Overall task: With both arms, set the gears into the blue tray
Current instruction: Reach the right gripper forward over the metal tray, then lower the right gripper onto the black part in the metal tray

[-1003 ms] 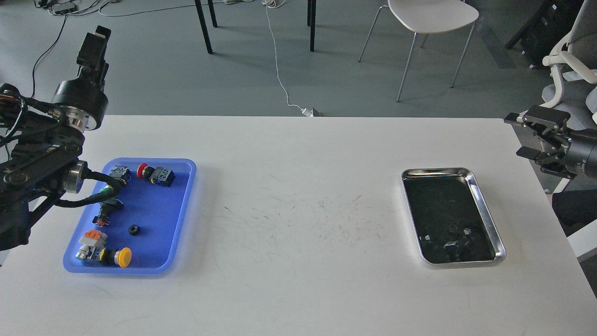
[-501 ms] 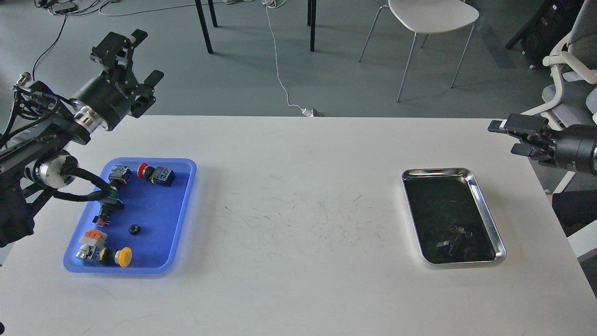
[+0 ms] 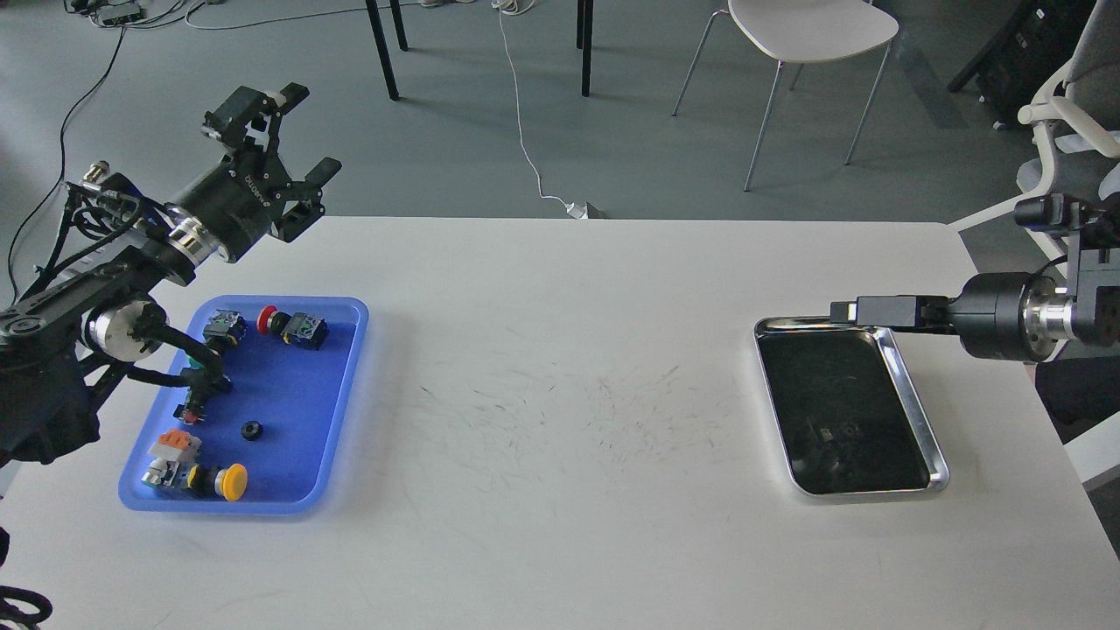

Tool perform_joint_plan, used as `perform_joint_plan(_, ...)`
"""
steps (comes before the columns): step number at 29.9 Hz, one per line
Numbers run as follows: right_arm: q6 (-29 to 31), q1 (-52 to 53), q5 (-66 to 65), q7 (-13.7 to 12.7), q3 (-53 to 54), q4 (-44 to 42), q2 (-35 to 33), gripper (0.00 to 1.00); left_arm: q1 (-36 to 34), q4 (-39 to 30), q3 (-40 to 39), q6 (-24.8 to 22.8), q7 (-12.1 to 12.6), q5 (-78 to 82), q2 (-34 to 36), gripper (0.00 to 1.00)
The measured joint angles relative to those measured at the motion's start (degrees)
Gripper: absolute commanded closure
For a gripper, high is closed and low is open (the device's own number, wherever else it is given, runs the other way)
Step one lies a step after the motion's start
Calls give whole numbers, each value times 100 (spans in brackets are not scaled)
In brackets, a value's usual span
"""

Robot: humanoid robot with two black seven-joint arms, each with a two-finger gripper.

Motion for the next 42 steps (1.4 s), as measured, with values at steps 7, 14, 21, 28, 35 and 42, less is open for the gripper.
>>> perform_joint_plan(7, -1, 51, -697, 465, -176, 102, -97, 3, 0, 343, 77, -1, 0, -1, -156, 1)
perform_joint_plan(14, -2, 95, -1240, 651, -460, -185, -275, 8, 10, 674, 85, -1, 0, -1, -436, 1)
perform_joint_plan(21, -2, 73, -1216, 657, -468, -461, -244, 9, 28, 737, 77, -9, 0, -1, -506, 1)
perform_joint_plan(28, -2, -35, -1139, 657, -566, -378, -272, 3, 35, 739, 64, -7, 0, -1, -498, 1)
perform_joint_plan(35, -1, -79, -1177, 656, -766, -434, -267, 3, 35, 739, 32, 4, 0, -9, -502, 1)
perform_joint_plan(42, 0, -54, -1337, 655, -1052, -495, -78, 4, 32, 738, 24, 1, 0, -10, -503, 1)
